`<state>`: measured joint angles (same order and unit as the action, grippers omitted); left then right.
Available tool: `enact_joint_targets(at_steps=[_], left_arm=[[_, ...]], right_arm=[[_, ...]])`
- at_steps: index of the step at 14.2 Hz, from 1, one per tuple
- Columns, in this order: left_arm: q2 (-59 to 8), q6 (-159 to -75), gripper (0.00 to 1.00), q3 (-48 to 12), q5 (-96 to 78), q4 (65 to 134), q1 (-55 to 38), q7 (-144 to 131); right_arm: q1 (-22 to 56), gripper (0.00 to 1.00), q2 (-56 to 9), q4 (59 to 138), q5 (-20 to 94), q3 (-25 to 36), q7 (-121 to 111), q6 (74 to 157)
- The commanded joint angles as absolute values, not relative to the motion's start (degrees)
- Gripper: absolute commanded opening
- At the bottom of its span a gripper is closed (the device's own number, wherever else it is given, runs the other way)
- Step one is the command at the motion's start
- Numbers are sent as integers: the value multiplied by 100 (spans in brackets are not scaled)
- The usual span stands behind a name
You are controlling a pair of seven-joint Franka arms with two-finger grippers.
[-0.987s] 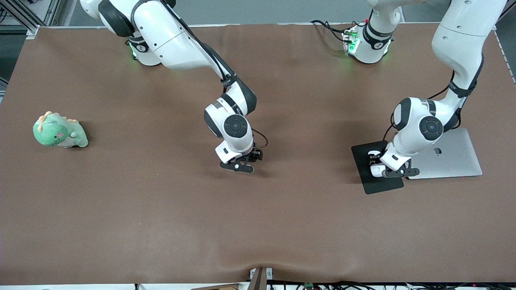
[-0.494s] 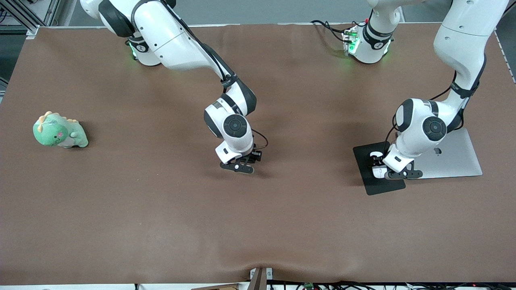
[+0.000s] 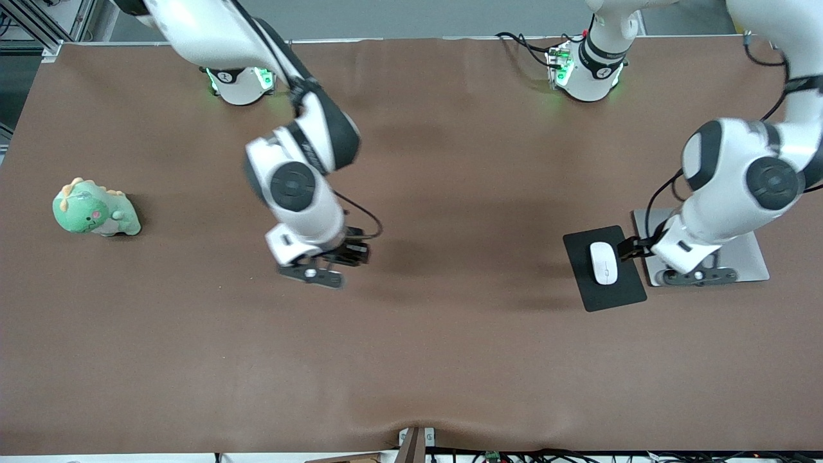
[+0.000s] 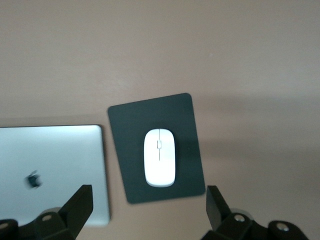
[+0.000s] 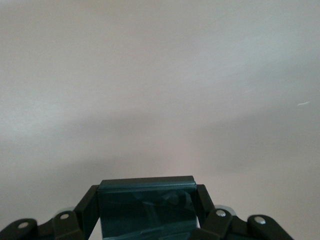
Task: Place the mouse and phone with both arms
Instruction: 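Carry the phone with the right gripper toward the green plush toy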
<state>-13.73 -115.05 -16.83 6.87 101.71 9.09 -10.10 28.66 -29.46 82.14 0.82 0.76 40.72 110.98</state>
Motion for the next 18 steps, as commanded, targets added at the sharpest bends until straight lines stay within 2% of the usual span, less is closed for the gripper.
enact_joint_targets(at_steps=[1, 3, 7, 10, 11, 13, 14, 18], left_arm=[[-1441, -10383, 100, -1802, 808, 8934, 949, -1011], [-1241, -9986, 100, -1811, 817, 8562, 949, -976], [-581, -9651, 100, -1811, 747, 8552, 984, -941], [-72, -9334, 100, -1706, 546, 8648, 932, -940], [17, -9334, 100, -1496, 536, 8762, 732, -940], [271, -9229, 100, -454, 388, 8920, -188, -923], [368, -9176, 100, -152, 256, 8999, -393, -862], [404, -8921, 100, -97, 202, 8956, -352, -678]], right_arm=[[2096, 0, -2103, 9357, 79, -53, 3325, 11275], [1610, 0, -1794, 9842, 79, -53, 2448, 11311], [574, 0, -1670, 10379, 88, -53, 988, 11381], [125, 0, -1687, 10660, 79, -44, 432, 11626], [1, 0, -1688, 10870, 79, -35, 196, 11906], [-297, 0, -1688, 11301, 70, -26, -244, 12565], [-360, 0, -1696, 11459, 62, -18, -281, 12786], [-693, 0, -1775, 11909, 18, -9, -290, 13446]])
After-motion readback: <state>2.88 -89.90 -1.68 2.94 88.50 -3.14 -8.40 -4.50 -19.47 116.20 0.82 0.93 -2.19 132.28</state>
